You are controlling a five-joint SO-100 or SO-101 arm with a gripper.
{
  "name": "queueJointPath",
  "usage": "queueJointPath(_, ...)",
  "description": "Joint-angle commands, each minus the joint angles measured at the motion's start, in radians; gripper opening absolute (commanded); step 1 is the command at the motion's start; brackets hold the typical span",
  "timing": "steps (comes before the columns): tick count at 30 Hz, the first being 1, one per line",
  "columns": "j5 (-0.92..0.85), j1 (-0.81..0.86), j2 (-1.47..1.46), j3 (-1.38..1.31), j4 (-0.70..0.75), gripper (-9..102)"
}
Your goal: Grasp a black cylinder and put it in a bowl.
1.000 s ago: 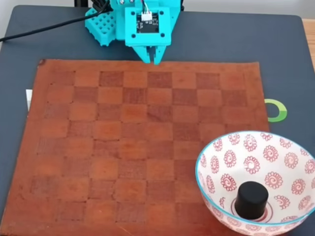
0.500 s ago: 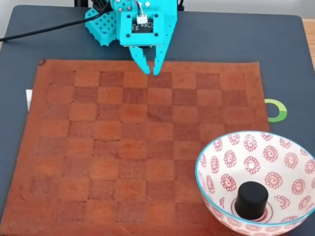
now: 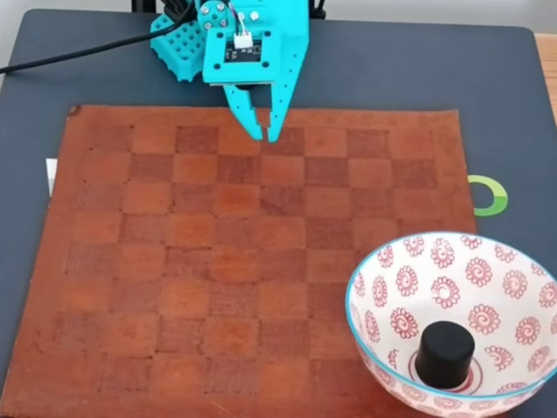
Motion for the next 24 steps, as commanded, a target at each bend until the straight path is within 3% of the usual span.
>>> queueJointPath(1,0.008,-0.005,0.061,0.023,-0.005,0)
queueJointPath(13,-0.003,-0.006,0.325,0.163,0.011,0)
queueJointPath(24,-0.011,-0.048,0.339,0.163,0.021,0)
